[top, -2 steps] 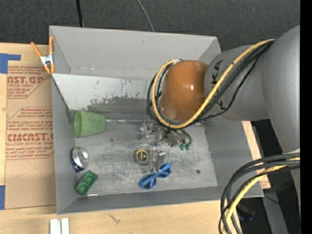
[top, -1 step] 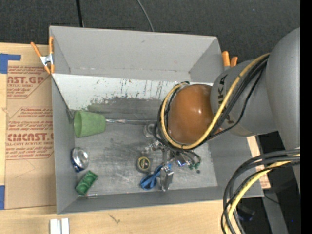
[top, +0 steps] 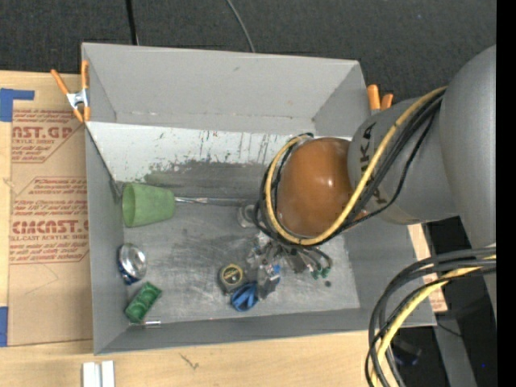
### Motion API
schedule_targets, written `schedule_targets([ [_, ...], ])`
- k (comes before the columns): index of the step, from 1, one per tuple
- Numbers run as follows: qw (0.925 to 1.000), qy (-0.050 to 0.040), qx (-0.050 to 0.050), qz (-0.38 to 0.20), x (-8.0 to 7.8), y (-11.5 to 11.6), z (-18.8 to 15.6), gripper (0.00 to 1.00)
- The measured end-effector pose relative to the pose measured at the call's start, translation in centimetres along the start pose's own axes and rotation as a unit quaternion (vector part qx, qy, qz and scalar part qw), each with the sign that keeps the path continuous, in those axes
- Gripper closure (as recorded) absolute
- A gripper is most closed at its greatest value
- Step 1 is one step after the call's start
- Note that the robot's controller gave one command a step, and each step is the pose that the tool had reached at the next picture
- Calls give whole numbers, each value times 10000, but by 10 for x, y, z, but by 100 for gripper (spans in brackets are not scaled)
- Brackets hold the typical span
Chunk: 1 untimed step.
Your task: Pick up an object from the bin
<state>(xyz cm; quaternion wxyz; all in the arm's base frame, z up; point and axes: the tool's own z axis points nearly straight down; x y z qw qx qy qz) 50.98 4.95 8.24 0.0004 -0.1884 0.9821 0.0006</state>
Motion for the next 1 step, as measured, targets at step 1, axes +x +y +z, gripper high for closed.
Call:
schedule_targets([
  [1,9998,-46,5,-208,-16,65,-152,100],
])
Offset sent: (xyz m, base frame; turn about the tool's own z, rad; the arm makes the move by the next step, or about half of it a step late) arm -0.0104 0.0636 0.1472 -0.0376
